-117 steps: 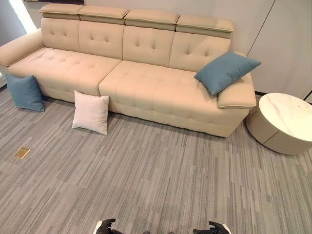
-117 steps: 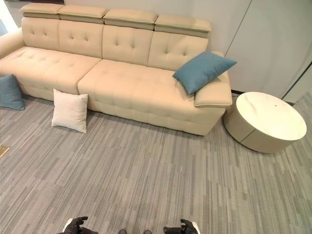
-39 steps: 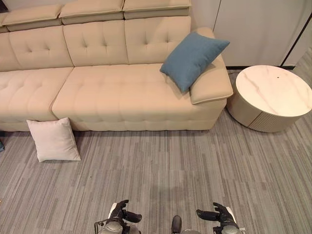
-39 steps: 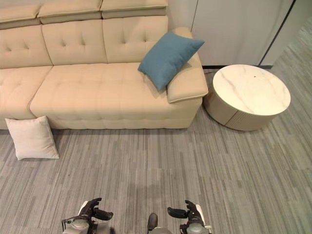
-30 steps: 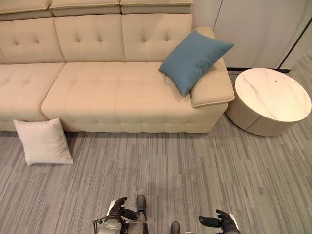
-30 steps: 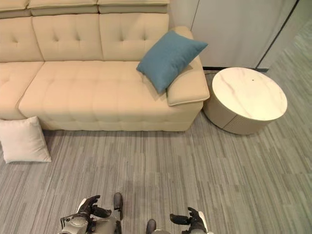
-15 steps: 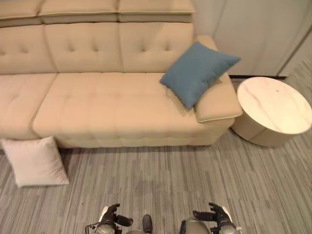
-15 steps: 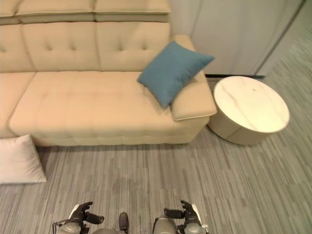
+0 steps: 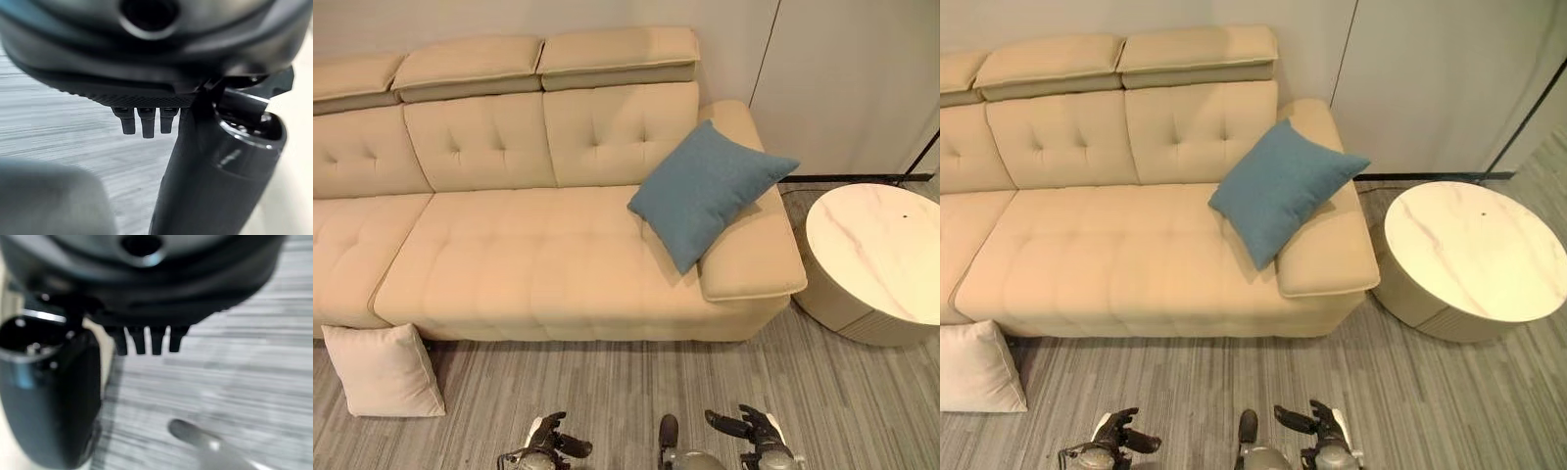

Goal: Pick up all the scattered cushions and arrange them neatly on the sofa.

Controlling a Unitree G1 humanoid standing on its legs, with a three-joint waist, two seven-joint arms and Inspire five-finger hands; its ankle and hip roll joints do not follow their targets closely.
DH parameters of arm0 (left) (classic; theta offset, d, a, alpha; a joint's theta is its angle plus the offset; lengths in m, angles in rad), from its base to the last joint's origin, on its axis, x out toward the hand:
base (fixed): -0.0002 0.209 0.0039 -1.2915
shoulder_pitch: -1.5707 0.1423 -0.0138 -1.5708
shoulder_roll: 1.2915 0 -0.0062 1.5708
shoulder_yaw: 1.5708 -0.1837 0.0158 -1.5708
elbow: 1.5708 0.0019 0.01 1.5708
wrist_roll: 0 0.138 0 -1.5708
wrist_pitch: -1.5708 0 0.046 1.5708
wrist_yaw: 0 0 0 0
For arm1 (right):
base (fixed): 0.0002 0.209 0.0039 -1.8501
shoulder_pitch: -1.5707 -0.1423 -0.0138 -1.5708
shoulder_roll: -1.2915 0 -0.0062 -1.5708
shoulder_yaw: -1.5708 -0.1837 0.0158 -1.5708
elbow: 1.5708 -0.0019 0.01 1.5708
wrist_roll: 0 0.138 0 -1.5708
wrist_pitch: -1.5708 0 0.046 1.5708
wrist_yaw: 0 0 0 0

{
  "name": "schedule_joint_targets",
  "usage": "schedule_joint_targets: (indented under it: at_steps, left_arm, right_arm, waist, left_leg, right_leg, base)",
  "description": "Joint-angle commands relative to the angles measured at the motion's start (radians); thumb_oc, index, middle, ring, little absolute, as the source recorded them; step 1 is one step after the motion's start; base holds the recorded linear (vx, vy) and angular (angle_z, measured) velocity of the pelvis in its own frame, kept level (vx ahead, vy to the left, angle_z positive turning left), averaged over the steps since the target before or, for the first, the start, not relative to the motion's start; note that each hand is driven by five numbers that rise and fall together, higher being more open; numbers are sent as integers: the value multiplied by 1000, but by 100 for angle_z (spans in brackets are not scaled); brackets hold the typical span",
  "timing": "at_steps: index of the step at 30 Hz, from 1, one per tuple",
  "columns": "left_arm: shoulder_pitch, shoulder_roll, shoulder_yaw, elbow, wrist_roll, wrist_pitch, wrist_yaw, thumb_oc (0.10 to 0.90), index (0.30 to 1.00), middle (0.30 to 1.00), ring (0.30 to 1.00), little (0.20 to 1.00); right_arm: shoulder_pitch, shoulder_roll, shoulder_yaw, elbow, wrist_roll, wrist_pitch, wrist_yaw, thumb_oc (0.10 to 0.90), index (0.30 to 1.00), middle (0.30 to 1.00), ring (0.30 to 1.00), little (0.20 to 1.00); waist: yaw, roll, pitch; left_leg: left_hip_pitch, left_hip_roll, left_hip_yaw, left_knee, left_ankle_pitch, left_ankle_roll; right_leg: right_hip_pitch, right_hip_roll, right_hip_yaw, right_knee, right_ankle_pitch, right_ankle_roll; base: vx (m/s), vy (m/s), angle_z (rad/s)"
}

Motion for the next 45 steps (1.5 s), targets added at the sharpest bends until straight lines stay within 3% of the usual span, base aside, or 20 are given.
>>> schedule_joint_targets:
  at_steps: [1,3,4,6,8,13,16,17,18,19,22,23,25,26,27,30,34,35,39,45]
  left_arm:
    - [-20,8,-44,-8,11,-20,3,800,900,900,900,900]
    - [-19,6,-47,1,10,-20,2,800,900,900,900,900]
    - [-16,5,-50,4,13,-20,1,800,900,900,900,900]
    - [-11,2,-49,11,15,-22,1,800,900,900,900,900]
    - [-11,2,-47,13,9,-23,5,800,900,900,900,900]
    - [15,1,-26,39,8,-19,-1,800,900,900,900,900]
    - [19,11,-17,38,15,-17,0,800,900,900,900,900]
    - [12,26,-28,35,18,-11,-6,800,900,900,900,900]
    - [12,26,-28,35,18,-11,-6,800,900,900,900,900]
    - [11,37,-22,28,29,-16,-1,800,900,900,900,900]
    - [8,45,-16,18,24,-21,2,800,900,900,900,900]
    - [-12,57,-18,9,22,-19,4,800,900,900,900,900]
    - [-13,59,-16,12,23,-18,1,800,900,900,900,900]
    - [-12,64,-10,22,28,-17,-2,800,900,900,900,900]
    - [-12,64,-10,23,28,-17,-2,800,900,900,900,900]
    - [2,70,-5,46,48,-17,-6,800,900,900,900,900]
    - [2,61,-3,49,46,-17,-10,800,900,900,900,900]
    - [-5,55,-12,42,46,-20,-11,800,900,900,900,900]
    - [-16,45,-22,36,40,-21,-14,800,900,900,900,900]
    - [-7,36,-25,46,27,-19,-13,800,900,900,900,900]
  right_arm:
    - [23,-29,11,8,22,-18,-19,800,900,900,900,900]
    - [28,-31,10,18,24,-21,-21,800,900,900,900,900]
    - [32,-31,7,20,25,-22,-23,800,900,900,900,900]
    - [35,-28,8,17,25,-23,-28,800,900,900,900,900]
    - [33,-25,13,17,23,-21,-34,800,900,900,900,900]
    - [47,-14,15,26,6,-19,-28,800,900,900,900,900]
    - [52,-2,13,15,-5,-14,-14,800,900,900,900,900]
    - [-20,-16,1,60,6,49,-13,800,900,900,900,900]
    - [-21,-16,1,61,6,49,-13,800,900,900,900,900]
    - [30,-20,4,50,4,9,11,800,900,900,900,900]
    - [49,-7,5,27,8,11,19,800,900,900,900,900]
    - [40,-7,2,12,11,0,4,800,900,900,900,900]
    - [39,-9,1,16,12,1,1,800,900,900,900,900]
    - [29,-14,5,16,12,0,3,800,900,900,900,900]
    - [29,-14,5,16,12,0,3,800,900,900,900,900]
    - [32,-23,15,7,13,2,8,800,900,900,900,900]
    - [35,-14,17,-24,40,-13,12,800,900,900,900,900]
    - [32,-15,16,-36,65,-27,13,800,900,900,900,900]
    - [18,-21,17,-33,80,-30,10,800,900,900,900,900]
    - [14,-25,14,-43,85,-32,10,800,900,900,900,900]
  waist:
    - [-2,-16,53]
    - [10,-23,47]
    - [13,-20,45]
    - [32,1,43]
    - [48,7,48]
    - [59,3,17]
    - [70,-1,-5]
    - [79,-3,-8]
    - [80,-2,-10]
    - [65,5,-1]
    - [45,17,11]
    - [38,27,15]
    - [35,28,18]
    - [34,28,13]
    - [33,29,15]
    - [29,9,10]
    - [29,-6,-3]
    - [28,-19,3]
    - [33,-30,20]
    - [37,-20,7]
  left_leg:
    - [-5,-15,49,-133,31,71]
    - [-45,-43,59,-240,-13,82]
    - [-53,-53,61,-305,-1,81]
    - [-82,-77,41,-481,95,74]
    - [-119,-93,18,-507,136,67]
    - [-71,-113,-2,-537,117,92]
    - [-24,-123,23,-539,74,129]
    - [0,-130,17,-537,55,141]
    - [-3,-129,17,-537,56,141]
    - [30,-136,17,-546,42,169]
    - [56,-130,22,-559,30,183]
    - [87,-125,16,-577,18,186]
    - [100,-125,11,-584,15,184]
    - [124,-122,5,-603,7,176]
    - [128,-121,4,-605,7,175]
    - [152,-131,-7,-620,0,159]
    - [141,-127,-12,-583,-15,137]
    - [103,-126,-3,-495,-28,109]
    - [32,-119,1,-360,-33,84]
    - [32,-60,-20,-477,22,73]
  right_leg:
    - [61,-49,14,46,-154,129]
    - [97,-47,13,28,-175,142]
    - [116,-43,13,20,-182,146]
    - [165,-10,34,-4,-198,154]
    - [189,6,56,-4,-210,154]
    - [207,-8,74,15,-227,171]
    - [172,-52,72,167,-231,213]
    - [141,-71,61,243,-216,233]
    - [138,-70,61,242,-214,233]
    - [62,-93,62,394,-137,264]
    - [-3,-110,58,510,-102,274]
    - [-38,-126,13,506,-124,253]
    - [-42,-128,-5,477,-139,245]
    - [-61,-113,-37,364,-168,225]
    - [-57,-112,-39,361,-168,224]
    - [-35,-79,-26,166,-147,223]
    - [22,-49,1,109,-152,199]
    - [52,-46,-6,79,-153,184]
    - [82,-50,-12,54,-154,162]
    - [114,-50,-14,18,-163,167]
  base:
    - [170,-41,3]
    - [279,-28,-3]
    - [390,22,-2]
    - [342,43,-3]
    - [186,35,-9]
    - [240,107,-50]
    - [226,155,-17]
    - [113,64,-10]
    - [136,101,-5]
    - [59,73,-3]
    - [96,88,24]
    - [165,38,13]
    - [153,-36,0]
    - [134,-67,-2]
    - [174,-93,-9]
    - [182,-146,-6]
    - [105,-134,18]
    - [13,-127,22]
    - [-11,-62,32]
    - [66,55,0]
